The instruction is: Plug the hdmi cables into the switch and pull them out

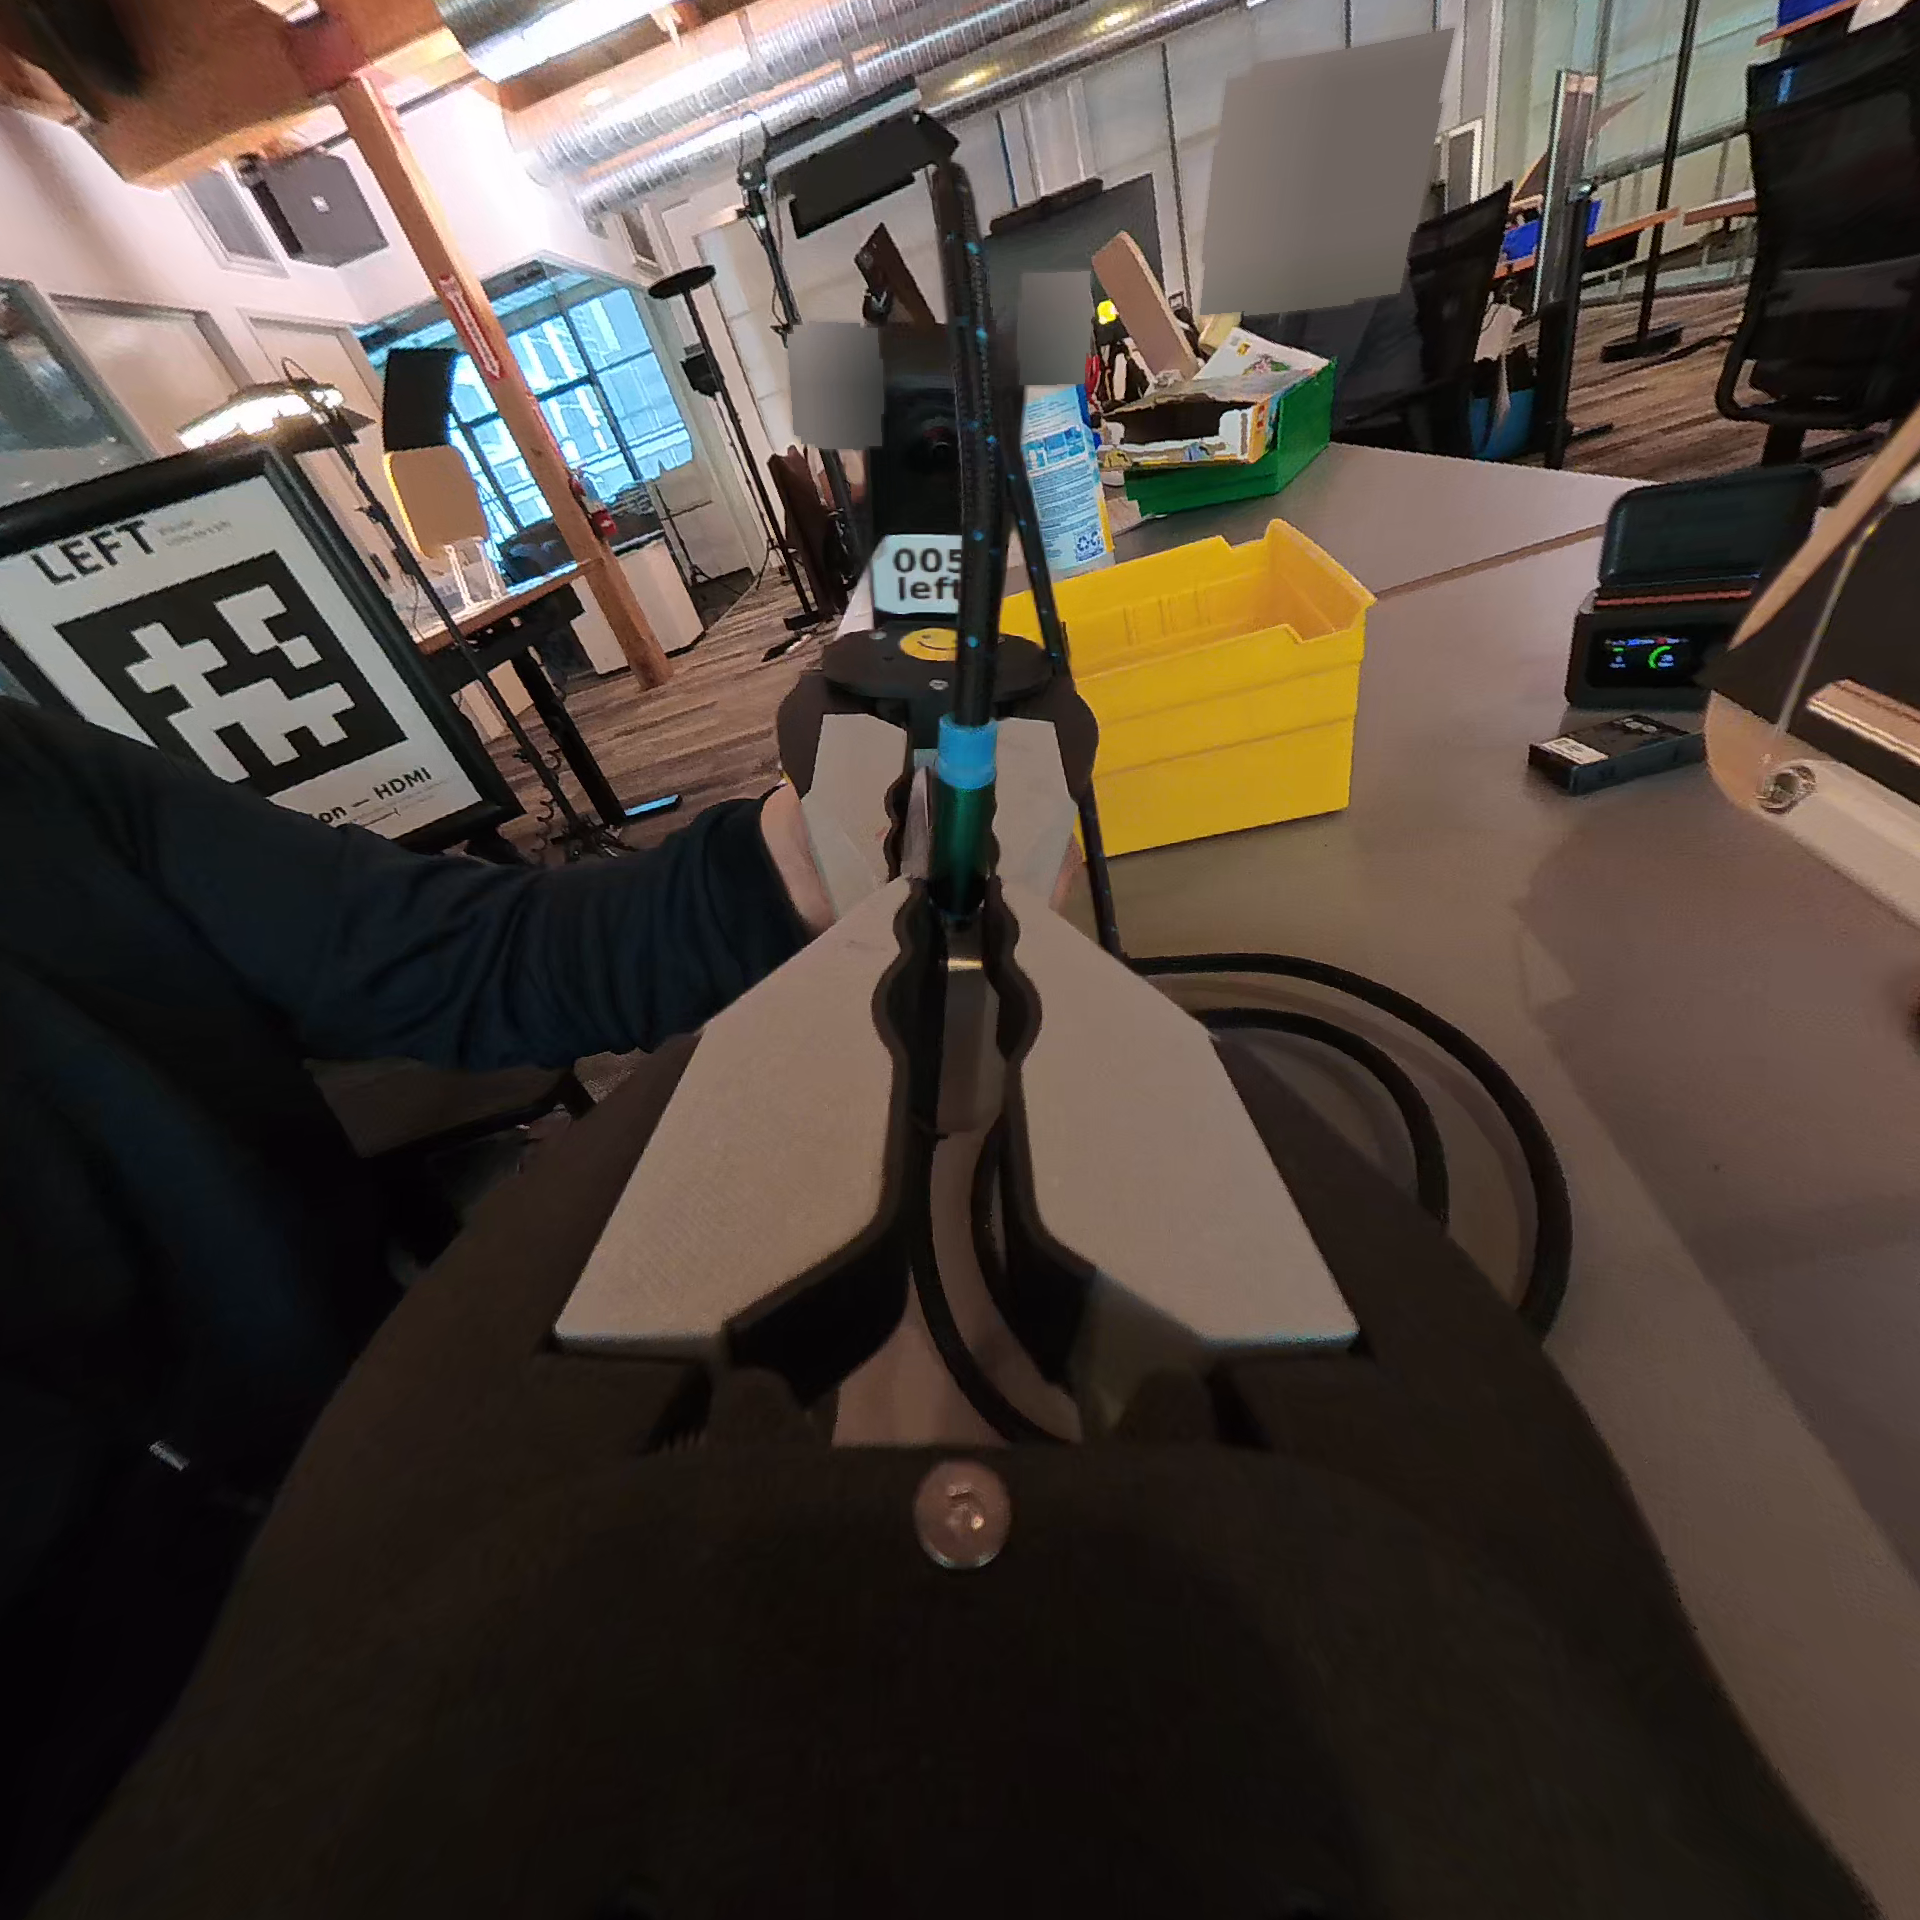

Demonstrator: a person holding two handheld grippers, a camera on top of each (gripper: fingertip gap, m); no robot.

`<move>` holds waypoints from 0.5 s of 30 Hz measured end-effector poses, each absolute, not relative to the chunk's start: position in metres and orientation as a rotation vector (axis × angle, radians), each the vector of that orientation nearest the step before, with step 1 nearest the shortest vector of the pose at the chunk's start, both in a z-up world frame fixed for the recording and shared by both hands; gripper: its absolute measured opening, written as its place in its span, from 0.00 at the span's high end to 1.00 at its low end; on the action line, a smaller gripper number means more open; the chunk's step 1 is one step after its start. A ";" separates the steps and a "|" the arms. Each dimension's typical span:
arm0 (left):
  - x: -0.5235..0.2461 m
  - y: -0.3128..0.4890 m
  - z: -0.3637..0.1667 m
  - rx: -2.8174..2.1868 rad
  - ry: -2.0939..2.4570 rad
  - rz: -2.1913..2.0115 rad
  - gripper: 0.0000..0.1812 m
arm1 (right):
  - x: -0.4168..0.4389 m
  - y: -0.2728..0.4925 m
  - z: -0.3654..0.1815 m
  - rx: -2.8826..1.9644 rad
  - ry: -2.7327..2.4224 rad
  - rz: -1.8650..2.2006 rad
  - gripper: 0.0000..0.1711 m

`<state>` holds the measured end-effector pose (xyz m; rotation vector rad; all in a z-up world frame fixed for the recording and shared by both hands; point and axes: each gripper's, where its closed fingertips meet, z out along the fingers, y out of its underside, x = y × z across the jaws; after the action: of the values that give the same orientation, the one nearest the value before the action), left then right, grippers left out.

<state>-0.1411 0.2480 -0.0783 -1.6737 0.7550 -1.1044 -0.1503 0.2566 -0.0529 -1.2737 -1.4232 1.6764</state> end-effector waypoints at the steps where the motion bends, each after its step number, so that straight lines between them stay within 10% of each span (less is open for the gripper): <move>1: -0.141 0.247 -0.079 -1.676 0.758 -1.119 0.89 | -0.150 0.255 -0.053 -1.270 -1.430 1.675 0.95; 15: -0.141 0.260 -0.081 -1.690 0.645 -1.079 0.89 | -0.154 0.269 -0.052 -1.311 -1.247 1.807 0.96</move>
<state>-0.1413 0.2600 -0.0808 -1.6901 0.6453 -1.0789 -0.1543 0.2693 -0.0519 -1.3106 -1.2467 1.8073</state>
